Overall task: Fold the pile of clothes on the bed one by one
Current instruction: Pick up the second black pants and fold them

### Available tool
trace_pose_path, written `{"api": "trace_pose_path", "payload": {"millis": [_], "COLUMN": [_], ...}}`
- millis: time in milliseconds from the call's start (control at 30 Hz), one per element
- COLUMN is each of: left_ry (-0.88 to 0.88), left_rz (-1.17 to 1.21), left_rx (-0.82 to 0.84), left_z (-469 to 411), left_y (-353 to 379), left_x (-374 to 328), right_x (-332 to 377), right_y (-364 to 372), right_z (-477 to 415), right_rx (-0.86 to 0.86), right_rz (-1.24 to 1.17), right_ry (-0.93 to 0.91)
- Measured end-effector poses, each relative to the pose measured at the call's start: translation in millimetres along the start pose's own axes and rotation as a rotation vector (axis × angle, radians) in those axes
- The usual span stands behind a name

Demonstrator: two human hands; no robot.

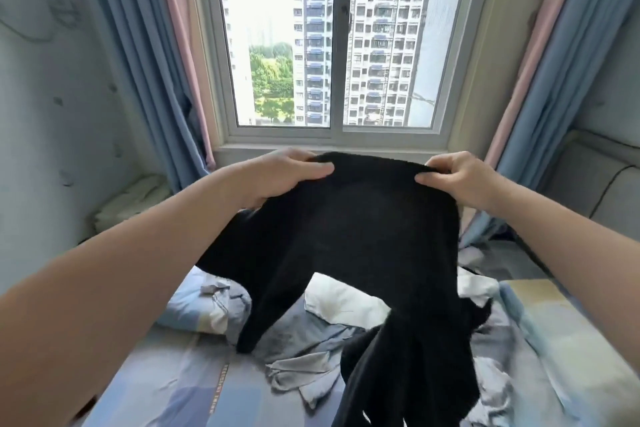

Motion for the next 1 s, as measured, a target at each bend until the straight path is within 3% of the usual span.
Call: {"api": "trace_pose_path", "payload": {"millis": [67, 133, 233, 333, 400, 567, 767, 900, 1000], "left_ry": [0.069, 0.081, 0.025, 0.012, 0.022, 0.051, 0.101, 0.109, 0.162], "left_rz": [0.103, 0.061, 0.037, 0.23, 0.3, 0.225, -0.04, -0.213, -0.06], "left_rx": [-0.17, -0.295, -0.36, -0.439, -0.466, -0.496, -0.584, -0.467, -0.293], "left_z": [2, 1, -6, -6, -4, 7, 18, 18, 11], "left_y": [-9, -10, 1, -3, -10, -25, -30, -1, 31], "left_x": [-28, -50, -59, -68, -78, -81, -65, -65, -78], "right_x": [12, 36, 78, 107, 118, 121, 114, 115, 119], "right_y": [18, 34, 61, 83, 84, 64, 34, 6, -21], "right_z": [1, 9, 34, 55, 56, 39, 29, 29, 32], "right_rx": [0.031, 0.018, 0.103, 0.264, 0.273, 0.072, 0.021, -0.044, -0.075], "right_rz": [0.007, -0.009, -0.352, -0.669, -0.777, -0.684, -0.603, -0.57, -0.505], "right_ry": [0.0, -0.043, -0.013, 0.039, 0.014, -0.013, -0.101, -0.147, -0.205]}}
Point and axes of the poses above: each hand's wrist, its own z-axis away from the middle knuckle, its own y-axis out of the palm, x = y × z, the point moved 4 cm from there along -z, towards the middle knuckle
